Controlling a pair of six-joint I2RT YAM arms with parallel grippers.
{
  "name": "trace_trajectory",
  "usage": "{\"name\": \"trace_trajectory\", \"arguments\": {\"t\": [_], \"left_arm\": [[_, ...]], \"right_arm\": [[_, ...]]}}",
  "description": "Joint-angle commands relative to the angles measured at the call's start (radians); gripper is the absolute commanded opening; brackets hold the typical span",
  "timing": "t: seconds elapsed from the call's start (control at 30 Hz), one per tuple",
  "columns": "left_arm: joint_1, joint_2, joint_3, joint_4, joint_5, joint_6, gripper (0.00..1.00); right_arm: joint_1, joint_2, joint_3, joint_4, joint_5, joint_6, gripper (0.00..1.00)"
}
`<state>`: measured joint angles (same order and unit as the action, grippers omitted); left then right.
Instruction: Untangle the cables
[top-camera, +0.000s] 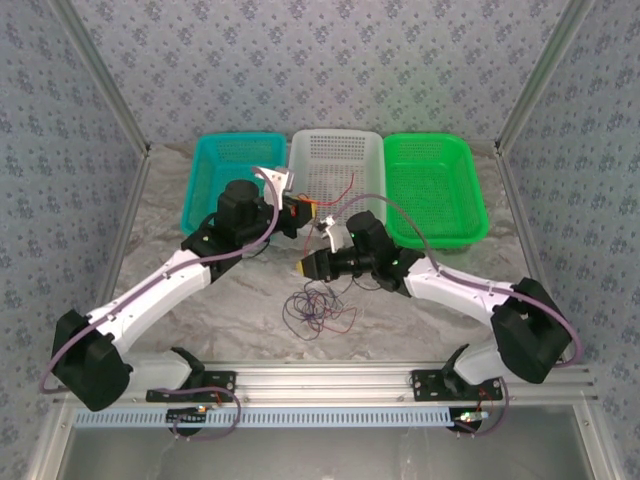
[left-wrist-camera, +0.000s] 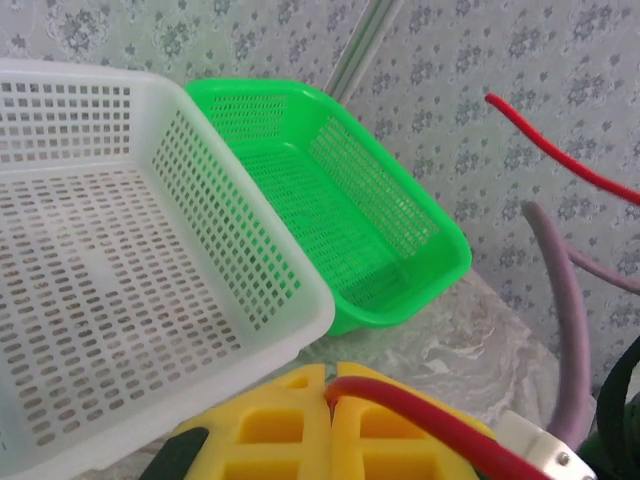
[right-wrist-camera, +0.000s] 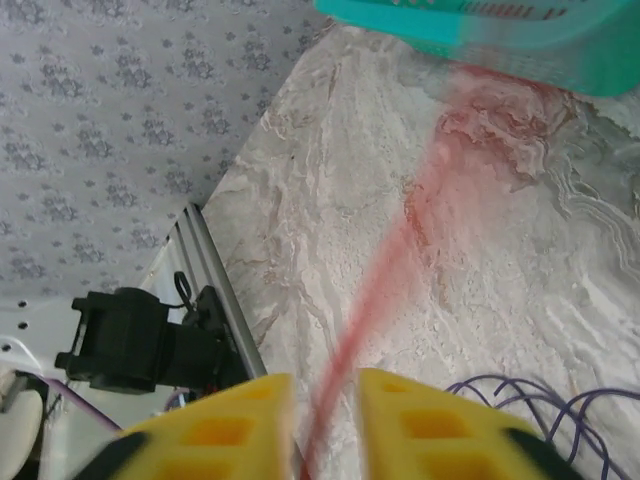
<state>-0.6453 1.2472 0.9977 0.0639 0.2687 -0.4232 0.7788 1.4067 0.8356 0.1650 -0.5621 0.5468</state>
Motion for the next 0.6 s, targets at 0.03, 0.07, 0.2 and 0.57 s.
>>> {"name": "trace_trajectory", "arguments": {"t": [0.03, 0.07, 0.2, 0.57], "left_arm": [[0.026, -0.025, -0.034, 0.080, 0.003, -0.090, 0.03], [0.031, -0.024, -0.041, 0.090, 0.003, -0.111, 0.03], [0.057, -0.003, -0.057, 0.099, 0.004, -0.204, 0.03], [0.145, 0.087, -0.089, 0.148, 0.095, -0.475, 0.03]], "right_arm": [[-0.001, -0.076, -0.020, 0.009, 0.071, -0.033, 0.01], [0.000, -0.088, -0.026, 0.001, 0.090, -0.041, 0.00], [0.021, -0.150, -0.049, -0.064, 0.209, -0.096, 0.00], [0.184, -0.288, -0.096, -0.207, 0.716, -0.216, 0.00]]}}
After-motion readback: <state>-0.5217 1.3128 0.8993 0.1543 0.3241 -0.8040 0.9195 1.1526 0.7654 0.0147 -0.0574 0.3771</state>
